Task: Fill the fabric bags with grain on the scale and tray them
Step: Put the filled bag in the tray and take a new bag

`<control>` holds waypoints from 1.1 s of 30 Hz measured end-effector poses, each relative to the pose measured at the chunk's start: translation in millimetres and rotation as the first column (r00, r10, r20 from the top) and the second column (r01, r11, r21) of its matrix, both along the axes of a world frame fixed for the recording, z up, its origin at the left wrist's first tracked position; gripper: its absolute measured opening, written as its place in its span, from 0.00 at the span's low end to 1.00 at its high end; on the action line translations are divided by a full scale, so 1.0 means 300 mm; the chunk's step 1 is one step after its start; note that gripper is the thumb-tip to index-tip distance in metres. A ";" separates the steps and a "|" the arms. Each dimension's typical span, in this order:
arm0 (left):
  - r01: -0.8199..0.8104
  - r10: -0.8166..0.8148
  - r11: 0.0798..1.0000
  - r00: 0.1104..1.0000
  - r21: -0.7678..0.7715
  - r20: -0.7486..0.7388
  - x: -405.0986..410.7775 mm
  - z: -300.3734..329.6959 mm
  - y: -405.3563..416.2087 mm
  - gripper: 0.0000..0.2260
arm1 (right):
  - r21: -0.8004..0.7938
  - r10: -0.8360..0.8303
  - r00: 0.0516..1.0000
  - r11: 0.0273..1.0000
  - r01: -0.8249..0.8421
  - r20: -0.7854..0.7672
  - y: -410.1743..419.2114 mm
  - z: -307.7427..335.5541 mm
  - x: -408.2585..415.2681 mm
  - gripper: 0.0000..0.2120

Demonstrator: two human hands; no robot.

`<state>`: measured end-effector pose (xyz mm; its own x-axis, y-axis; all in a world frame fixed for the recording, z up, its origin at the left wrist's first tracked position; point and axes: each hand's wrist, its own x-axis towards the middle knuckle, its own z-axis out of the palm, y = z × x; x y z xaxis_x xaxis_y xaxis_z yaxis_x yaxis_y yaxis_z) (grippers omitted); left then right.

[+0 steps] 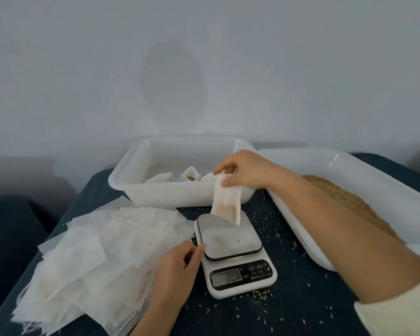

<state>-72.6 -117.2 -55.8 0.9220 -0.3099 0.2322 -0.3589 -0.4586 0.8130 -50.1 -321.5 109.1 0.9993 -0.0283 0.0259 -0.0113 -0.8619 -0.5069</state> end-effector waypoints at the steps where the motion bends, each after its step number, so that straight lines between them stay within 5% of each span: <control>1: 0.003 -0.003 1.000 1.000 0.016 0.008 -0.002 0.003 0.000 0.16 | -0.051 0.012 0.999 0.999 -0.010 0.037 -0.008 0.045 0.020 0.18; 5: 0.039 -0.056 0.996 0.975 0.084 0.215 -0.006 0.037 0.010 0.08 | -0.193 -0.020 0.996 0.980 0.037 0.088 -0.065 0.173 0.116 0.27; 8: 0.001 -0.083 0.986 0.873 0.169 0.481 0.028 0.066 0.051 0.12 | -0.252 -0.099 0.989 0.960 0.125 0.113 -0.125 0.186 0.212 0.19; 10: -0.106 -0.081 0.930 0.874 0.352 0.479 0.057 0.082 0.078 0.20 | -0.254 -0.142 0.979 0.951 0.176 0.145 -0.157 0.151 0.278 0.10; 12: -0.146 -0.089 0.778 0.937 0.611 0.338 0.061 0.092 0.104 0.28 | -0.243 -0.185 0.968 0.944 0.222 0.168 -0.183 0.093 0.336 0.07; 15: -0.089 -0.104 0.687 0.970 0.721 0.219 0.079 0.057 0.138 0.30 | -0.297 -0.218 0.958 0.917 0.266 0.186 -0.214 -0.001 0.403 0.08; 20: -0.059 -0.203 0.697 0.940 0.715 0.275 0.088 0.070 0.168 0.22 | -0.492 -0.214 0.976 0.846 0.204 0.037 -0.248 -0.141 0.425 0.11; 28: -0.033 -0.266 0.799 0.876 0.600 0.402 0.092 0.064 0.163 0.12 | -0.526 -0.206 0.961 0.847 0.081 -0.185 -0.280 -0.121 0.314 0.13; 32: -0.036 -0.183 0.844 0.918 0.536 0.351 0.088 0.090 0.169 0.03 | -0.414 -0.167 0.985 0.900 0.137 -0.036 -0.172 -0.044 0.209 0.12; 33: -0.035 -0.151 0.866 0.933 0.498 0.327 0.092 0.095 0.171 0.07 | -0.334 -0.120 0.993 0.935 0.119 0.016 -0.119 -0.032 0.171 0.10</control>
